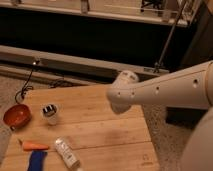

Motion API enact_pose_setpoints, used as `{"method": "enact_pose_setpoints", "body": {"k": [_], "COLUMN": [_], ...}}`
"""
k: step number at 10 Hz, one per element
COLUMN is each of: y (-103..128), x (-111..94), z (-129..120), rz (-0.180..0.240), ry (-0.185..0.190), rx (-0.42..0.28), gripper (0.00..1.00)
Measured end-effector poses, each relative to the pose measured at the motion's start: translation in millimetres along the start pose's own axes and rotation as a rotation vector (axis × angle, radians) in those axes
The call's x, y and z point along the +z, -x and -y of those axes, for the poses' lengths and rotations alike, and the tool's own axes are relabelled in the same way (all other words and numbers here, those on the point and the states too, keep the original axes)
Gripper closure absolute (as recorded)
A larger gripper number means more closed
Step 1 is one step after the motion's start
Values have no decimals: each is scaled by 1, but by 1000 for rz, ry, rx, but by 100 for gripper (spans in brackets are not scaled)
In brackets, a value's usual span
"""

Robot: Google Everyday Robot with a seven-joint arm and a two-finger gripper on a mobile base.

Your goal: Move the arm in a circular motion

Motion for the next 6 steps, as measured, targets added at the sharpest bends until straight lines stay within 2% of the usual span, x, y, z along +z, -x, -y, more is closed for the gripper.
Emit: {"method": "enact_pose_setpoints", "body": {"k": [1, 3, 4, 6], "y": [19, 36, 36, 22], "x": [-6, -21, -32, -53], "z": [61, 148, 198, 260], "rz": [11, 13, -1, -46], "ry": [-73, -176, -229, -291], "rx": [-81, -226, -325, -452], "gripper": [100, 100, 100, 100]}}
